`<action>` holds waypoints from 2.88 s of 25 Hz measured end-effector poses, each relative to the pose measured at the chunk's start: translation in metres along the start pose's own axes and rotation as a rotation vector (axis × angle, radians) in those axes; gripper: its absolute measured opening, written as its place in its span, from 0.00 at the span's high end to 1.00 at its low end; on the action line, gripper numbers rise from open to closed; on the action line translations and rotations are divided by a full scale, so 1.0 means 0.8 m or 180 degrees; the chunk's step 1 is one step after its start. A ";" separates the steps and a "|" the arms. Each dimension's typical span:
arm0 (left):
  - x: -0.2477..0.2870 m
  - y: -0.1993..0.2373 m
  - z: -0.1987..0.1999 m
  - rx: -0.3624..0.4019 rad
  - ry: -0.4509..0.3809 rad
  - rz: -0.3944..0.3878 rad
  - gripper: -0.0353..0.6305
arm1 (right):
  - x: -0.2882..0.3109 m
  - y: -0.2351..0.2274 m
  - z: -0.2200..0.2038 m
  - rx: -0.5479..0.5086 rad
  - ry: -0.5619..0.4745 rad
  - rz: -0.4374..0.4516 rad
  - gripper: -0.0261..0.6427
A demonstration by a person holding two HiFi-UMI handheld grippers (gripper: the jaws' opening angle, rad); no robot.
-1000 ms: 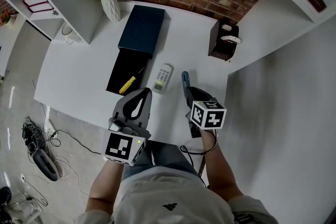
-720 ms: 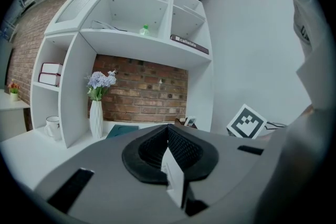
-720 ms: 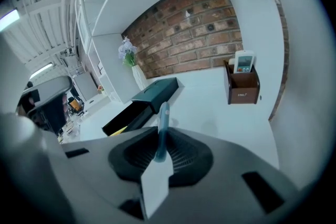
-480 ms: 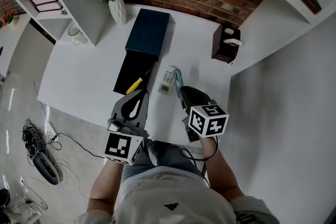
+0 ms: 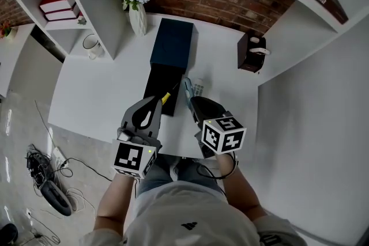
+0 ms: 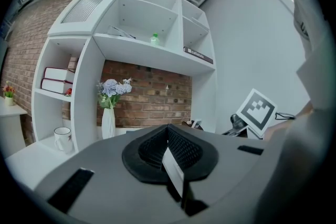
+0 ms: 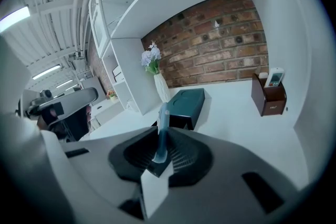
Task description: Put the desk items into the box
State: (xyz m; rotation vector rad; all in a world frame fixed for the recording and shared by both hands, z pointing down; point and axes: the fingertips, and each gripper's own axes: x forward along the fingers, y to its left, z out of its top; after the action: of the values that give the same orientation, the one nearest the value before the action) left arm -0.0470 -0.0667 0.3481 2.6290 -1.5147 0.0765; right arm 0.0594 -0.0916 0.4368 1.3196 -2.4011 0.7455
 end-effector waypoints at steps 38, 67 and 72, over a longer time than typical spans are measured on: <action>-0.044 0.137 -0.014 -0.0069 0.0004 -0.0270 0.93 | 0.146 0.068 -0.080 0.0352 0.0816 -0.0307 0.87; -0.035 0.154 -0.027 -0.0173 0.0061 -0.0242 0.93 | 0.163 0.065 -0.098 0.0320 0.1044 -0.0338 0.86; -0.035 0.151 -0.026 -0.0168 0.0058 -0.0229 0.93 | 0.161 0.066 -0.092 0.0322 0.1004 -0.0303 0.86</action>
State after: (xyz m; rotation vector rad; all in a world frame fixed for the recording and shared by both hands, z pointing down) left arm -0.1653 -0.1004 0.3741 2.6309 -1.3952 0.0537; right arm -0.0532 -0.1150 0.5445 1.2380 -2.0634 0.9786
